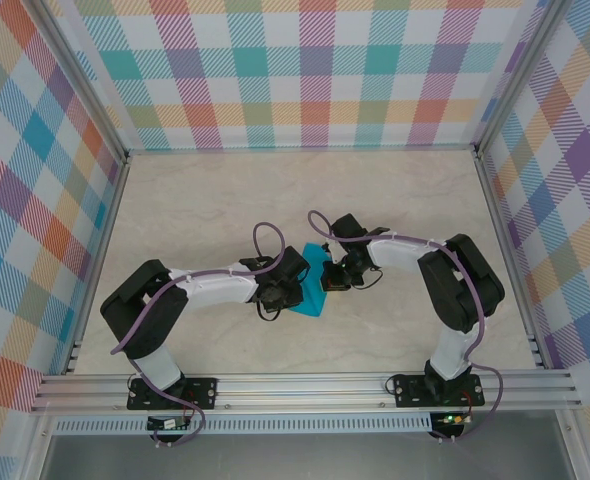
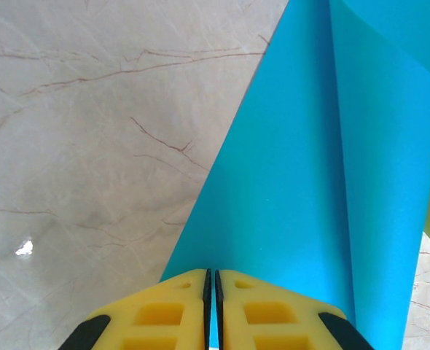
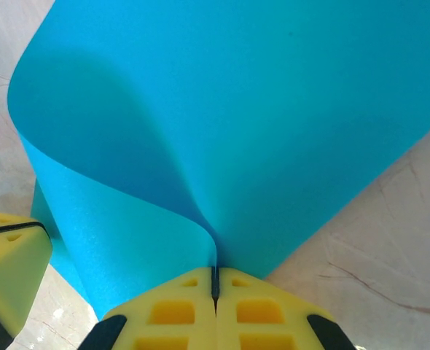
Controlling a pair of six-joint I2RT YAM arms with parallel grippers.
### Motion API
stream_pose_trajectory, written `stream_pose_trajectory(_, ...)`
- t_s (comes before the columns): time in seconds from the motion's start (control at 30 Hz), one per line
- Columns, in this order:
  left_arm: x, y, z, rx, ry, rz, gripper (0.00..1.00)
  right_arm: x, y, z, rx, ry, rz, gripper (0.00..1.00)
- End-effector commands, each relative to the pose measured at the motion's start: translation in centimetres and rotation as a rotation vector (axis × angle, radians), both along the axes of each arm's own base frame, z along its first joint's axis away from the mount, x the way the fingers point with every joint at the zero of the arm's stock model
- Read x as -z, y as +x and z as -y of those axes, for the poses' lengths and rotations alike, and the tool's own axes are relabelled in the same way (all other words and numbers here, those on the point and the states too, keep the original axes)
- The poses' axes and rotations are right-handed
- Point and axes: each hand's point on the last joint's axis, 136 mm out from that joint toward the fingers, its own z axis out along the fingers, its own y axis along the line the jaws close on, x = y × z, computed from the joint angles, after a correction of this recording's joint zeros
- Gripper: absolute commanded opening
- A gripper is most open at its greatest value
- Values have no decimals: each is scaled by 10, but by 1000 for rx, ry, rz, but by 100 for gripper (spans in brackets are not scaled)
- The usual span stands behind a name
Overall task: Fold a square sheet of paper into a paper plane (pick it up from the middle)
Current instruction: Fold the triangle a second time at the center of the table.
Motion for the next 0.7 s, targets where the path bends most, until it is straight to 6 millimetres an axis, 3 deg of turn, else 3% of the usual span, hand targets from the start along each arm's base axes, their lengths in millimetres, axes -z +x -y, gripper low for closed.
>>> stream_pose_trajectory(0.0,-2,-2,-1,14,13,-11,12,-13,2,-2,-24,-1,33,3)
stream_pose_trajectory(0.43,-1,-1,1,20,4,-9,12,0,1,-4,-27,-7,6,4)
stream_pose_trajectory(0.67,0,-2,2,23,2,-13,12,-6,4,-5,-30,-9,20,4)
